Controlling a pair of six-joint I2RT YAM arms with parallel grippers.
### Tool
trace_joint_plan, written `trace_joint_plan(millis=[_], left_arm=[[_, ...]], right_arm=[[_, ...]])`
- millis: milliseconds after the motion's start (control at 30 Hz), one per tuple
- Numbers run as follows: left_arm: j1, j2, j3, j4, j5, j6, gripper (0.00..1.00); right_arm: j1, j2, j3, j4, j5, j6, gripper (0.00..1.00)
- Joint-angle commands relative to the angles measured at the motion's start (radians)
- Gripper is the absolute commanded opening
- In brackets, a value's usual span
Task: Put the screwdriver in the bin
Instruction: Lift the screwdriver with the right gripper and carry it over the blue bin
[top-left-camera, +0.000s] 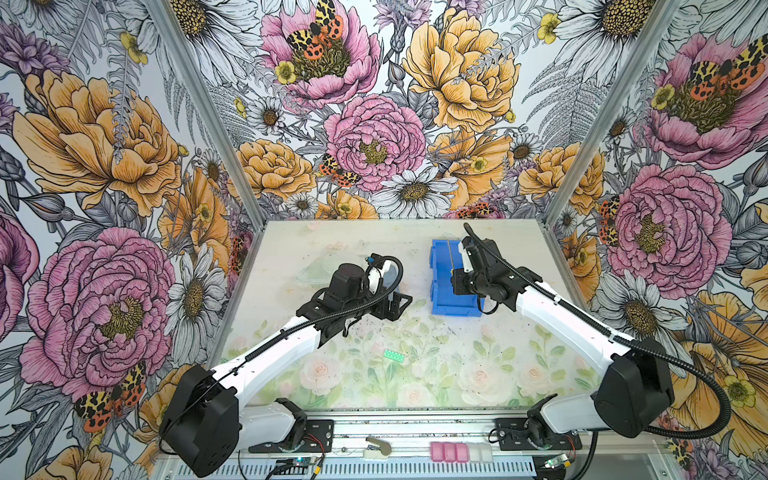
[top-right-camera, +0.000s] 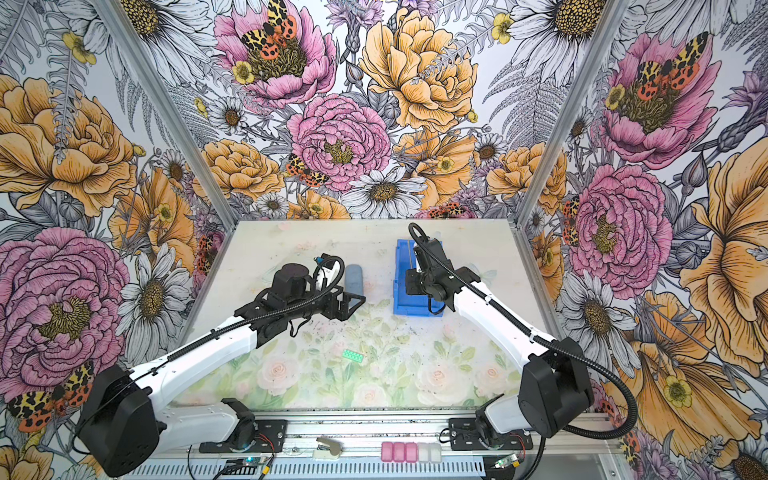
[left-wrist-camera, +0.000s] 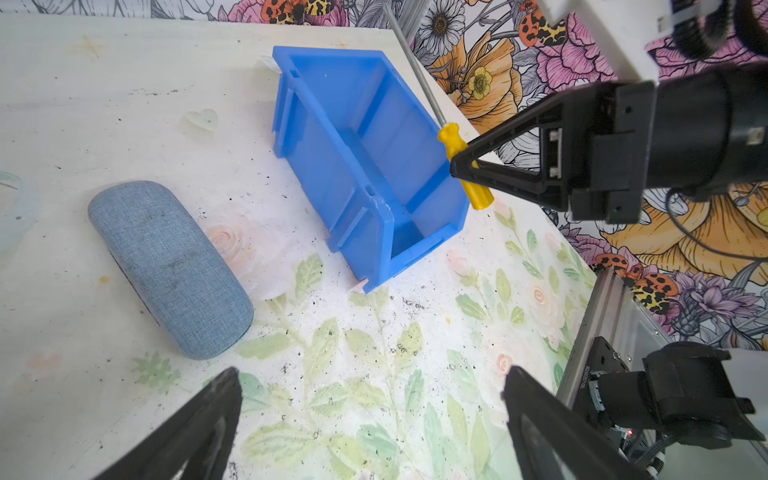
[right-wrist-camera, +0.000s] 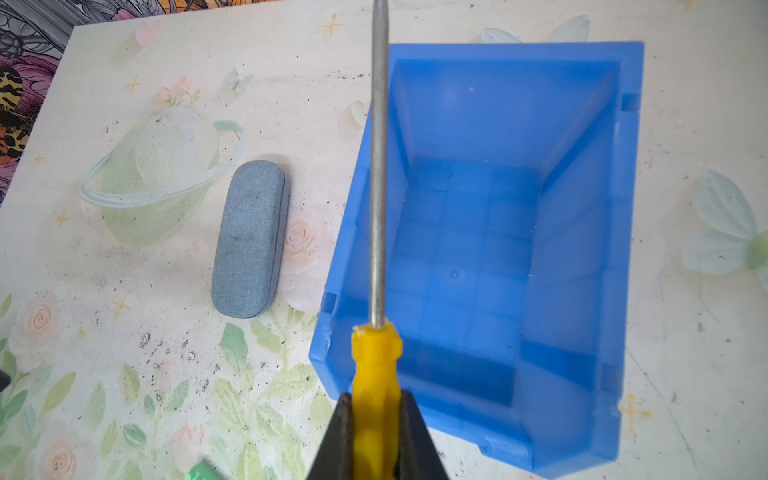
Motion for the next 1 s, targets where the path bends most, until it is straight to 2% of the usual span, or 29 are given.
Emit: trace_joint_plan(millis=[0, 600, 967], left_arm=[[-0.008, -0.004, 0.033, 0.021, -0.020, 0.011, 0.99], [-0.025, -0.003, 0.030, 0.021, -0.051, -0.001, 0.99], [-0.026, -0.009, 0.022, 0.014, -0.063, 0.000, 0.99]], right_arm=[[-0.023, 0.014, 0.027, 0.004, 0.009, 0.001, 0.00], [-0.108, 0.096, 0.037, 0.011, 0.009, 0.001, 0.00], [-0.112, 0.203, 0.034, 0.084, -0.004, 0.005, 0.00]])
